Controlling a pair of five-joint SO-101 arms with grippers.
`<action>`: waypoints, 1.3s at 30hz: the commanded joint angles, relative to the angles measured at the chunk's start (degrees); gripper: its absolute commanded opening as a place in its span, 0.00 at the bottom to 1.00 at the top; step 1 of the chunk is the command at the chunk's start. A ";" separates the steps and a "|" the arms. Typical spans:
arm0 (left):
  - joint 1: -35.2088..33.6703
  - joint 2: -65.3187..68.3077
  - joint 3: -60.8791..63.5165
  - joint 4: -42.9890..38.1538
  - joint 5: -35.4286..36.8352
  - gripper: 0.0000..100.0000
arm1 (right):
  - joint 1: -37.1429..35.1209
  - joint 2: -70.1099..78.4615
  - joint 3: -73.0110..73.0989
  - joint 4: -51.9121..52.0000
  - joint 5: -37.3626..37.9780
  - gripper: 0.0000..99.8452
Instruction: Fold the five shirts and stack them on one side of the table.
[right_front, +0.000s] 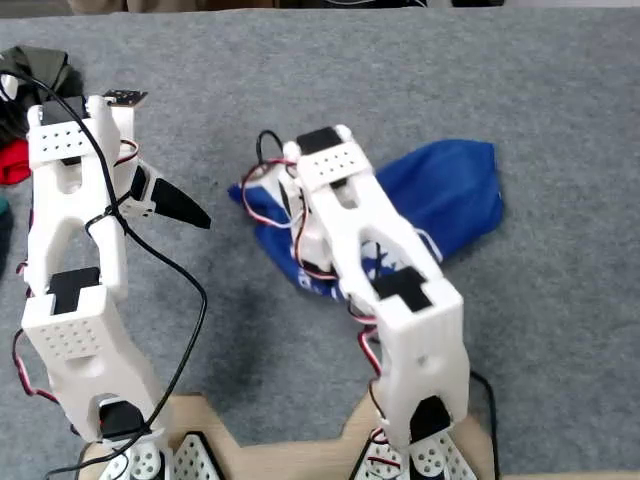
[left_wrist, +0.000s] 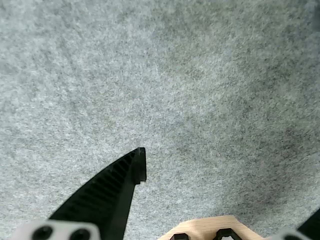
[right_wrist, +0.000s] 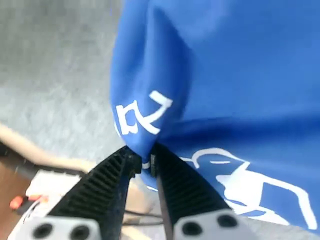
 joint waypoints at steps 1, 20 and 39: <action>0.00 -3.65 -2.46 0.62 0.26 0.52 | -0.92 -9.98 7.43 0.88 2.20 0.01; 0.00 -3.65 -4.13 0.62 0.35 0.52 | 5.49 -48.75 0.57 -20.92 1.05 0.01; 9.76 -3.21 -4.66 0.53 12.31 0.52 | 12.35 -32.66 17.54 -33.14 1.67 0.01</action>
